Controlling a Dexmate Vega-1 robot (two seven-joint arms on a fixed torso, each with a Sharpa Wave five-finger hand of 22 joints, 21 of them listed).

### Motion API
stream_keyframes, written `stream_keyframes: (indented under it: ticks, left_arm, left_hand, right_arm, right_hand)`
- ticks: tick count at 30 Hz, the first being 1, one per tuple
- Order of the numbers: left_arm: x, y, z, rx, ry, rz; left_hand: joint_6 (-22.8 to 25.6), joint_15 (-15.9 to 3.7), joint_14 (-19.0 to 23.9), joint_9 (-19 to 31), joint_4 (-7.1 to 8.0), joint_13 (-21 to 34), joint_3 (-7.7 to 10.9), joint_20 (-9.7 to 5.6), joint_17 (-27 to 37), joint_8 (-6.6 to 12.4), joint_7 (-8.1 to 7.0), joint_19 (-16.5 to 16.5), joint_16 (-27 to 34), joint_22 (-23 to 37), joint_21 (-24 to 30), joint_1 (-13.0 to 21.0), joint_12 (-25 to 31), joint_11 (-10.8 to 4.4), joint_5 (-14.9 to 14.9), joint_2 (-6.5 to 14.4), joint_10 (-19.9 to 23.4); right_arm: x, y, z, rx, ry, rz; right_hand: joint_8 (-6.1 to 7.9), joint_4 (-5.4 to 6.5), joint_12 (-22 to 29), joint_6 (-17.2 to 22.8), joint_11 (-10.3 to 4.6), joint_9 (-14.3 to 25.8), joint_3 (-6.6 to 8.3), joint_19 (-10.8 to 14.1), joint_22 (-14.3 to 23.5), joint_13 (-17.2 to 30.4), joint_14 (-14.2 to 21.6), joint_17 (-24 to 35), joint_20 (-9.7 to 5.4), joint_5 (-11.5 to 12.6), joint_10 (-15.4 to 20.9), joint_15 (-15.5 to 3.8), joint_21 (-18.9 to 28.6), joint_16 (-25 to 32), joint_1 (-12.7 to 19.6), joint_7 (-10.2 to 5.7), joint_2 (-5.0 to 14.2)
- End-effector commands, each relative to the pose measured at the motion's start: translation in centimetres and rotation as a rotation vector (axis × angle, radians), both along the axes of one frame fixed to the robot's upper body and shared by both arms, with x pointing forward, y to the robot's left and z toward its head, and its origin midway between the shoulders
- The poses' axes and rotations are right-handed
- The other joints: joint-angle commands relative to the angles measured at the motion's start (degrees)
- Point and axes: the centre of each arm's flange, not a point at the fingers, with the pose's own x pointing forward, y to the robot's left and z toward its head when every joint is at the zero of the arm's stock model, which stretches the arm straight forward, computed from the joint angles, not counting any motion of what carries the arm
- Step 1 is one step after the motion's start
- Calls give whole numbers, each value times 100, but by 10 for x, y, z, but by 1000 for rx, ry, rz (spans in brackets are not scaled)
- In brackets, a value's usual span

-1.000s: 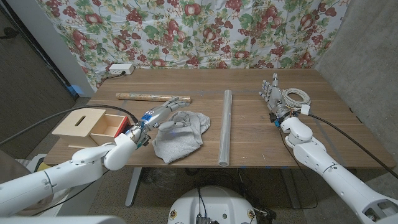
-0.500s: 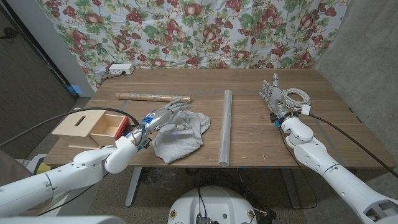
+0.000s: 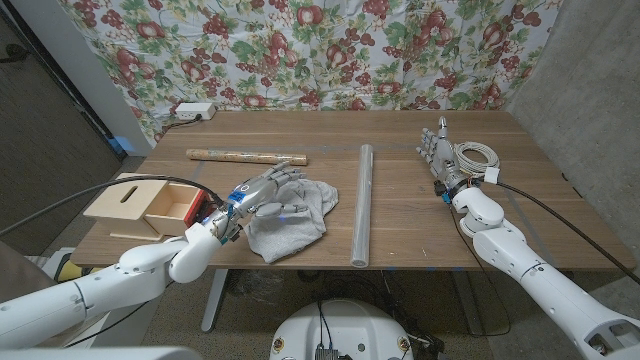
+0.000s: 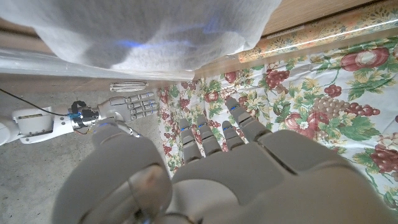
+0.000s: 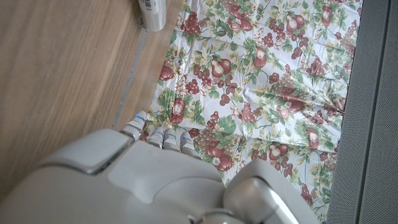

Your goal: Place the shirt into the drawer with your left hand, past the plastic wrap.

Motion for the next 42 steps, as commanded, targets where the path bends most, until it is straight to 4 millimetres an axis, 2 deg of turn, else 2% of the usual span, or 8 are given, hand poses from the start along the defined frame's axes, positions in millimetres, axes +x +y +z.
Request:
stream_keyframes:
  ticks: [1,21,42]
  left_arm:
    - [3,1,-9,-2,-48,20]
    - [12,-6,-25,36,-11,8]
    - [16,-11,-28,66,-7,-13]
  left_hand:
    - [57,-441,50,18,-31,15,-10,4,31,21,-1,72,26,20,51,53,19,-3,44,-1,81]
    - [75,-449,75,17,-58,16,-7,-23,32,2,-8,94,10,23,40,105,4,-12,97,-6,98]
    - [166,-416,97,17,-88,17,0,4,34,5,-7,-3,-12,28,-14,167,-10,-12,156,-2,136]
  right_arm:
    - [-1,0,2,-1,-4,-2]
    - [-2,0,1,2,-3,2]
    - [-3,-1,0,10,5,-7]
  right_hand:
    - [9,10,56,32,-28,31,19,-5,17,32,1,25,-2,-6,5,-24,20,38,24,9,-13]
    - [16,10,58,53,-25,31,23,-6,17,32,3,25,-5,-9,11,-17,20,38,21,18,-12]
    - [15,11,53,54,-29,31,32,-3,17,32,9,25,-9,-11,2,-12,22,39,20,17,-2]
